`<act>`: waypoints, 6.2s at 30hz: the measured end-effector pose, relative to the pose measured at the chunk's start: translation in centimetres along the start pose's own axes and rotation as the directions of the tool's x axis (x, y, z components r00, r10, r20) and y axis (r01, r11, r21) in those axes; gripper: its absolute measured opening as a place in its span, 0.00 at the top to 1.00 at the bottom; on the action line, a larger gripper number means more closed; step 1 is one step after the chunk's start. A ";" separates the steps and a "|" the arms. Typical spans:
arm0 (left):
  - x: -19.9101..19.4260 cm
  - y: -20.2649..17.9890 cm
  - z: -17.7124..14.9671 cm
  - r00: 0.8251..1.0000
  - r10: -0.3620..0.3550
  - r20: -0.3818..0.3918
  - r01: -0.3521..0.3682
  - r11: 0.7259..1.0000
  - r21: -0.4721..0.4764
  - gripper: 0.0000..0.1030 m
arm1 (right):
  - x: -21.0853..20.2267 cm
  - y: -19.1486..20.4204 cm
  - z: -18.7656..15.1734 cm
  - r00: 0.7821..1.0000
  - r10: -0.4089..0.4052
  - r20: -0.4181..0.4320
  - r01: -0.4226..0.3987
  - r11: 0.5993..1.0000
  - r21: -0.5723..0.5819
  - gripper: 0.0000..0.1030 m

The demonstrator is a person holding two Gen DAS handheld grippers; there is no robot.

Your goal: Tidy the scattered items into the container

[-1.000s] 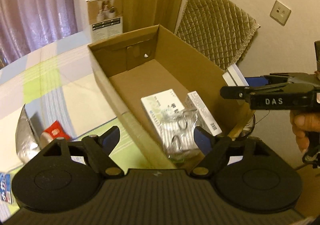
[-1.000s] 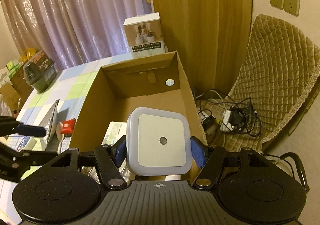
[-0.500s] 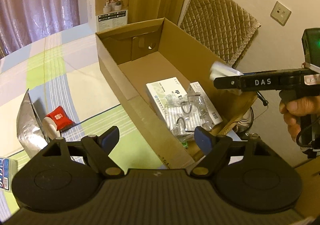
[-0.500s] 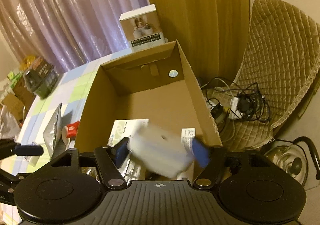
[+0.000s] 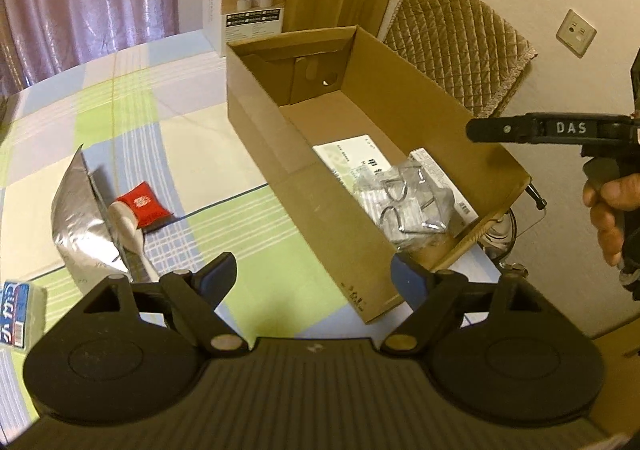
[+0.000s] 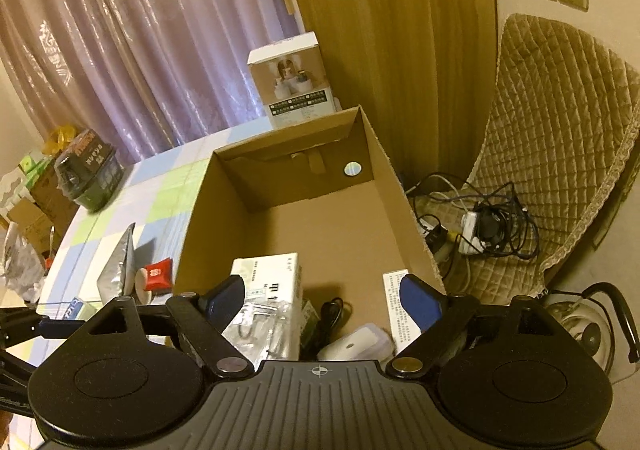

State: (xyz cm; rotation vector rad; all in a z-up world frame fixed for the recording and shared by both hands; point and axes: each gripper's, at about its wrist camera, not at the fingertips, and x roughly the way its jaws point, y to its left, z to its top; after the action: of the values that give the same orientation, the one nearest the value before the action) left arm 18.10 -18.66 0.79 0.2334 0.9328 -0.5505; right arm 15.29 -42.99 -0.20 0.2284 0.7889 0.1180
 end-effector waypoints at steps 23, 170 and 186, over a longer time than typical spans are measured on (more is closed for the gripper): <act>-6.7 5.5 -9.2 0.992 0.115 -0.042 -0.120 0.983 -0.139 0.15 | -2.5 9.5 -3.3 0.996 0.083 -0.029 -0.086 0.989 -0.117 0.13; -0.2 16.4 -14.2 0.949 0.109 -0.296 -0.142 0.986 -0.093 0.49 | 11.9 22.6 -15.7 0.957 0.083 -0.277 -0.183 0.916 -0.357 0.34; -3.5 14.1 -13.6 0.960 0.113 -0.254 -0.138 0.987 -0.084 0.49 | 6.9 21.6 -15.4 0.978 0.106 -0.179 -0.159 0.937 -0.312 0.34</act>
State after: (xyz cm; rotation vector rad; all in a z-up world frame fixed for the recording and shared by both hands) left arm 14.69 0.10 -4.93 0.2731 1.1779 -0.3600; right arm 8.70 -18.32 -10.09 -0.0427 0.8997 0.3959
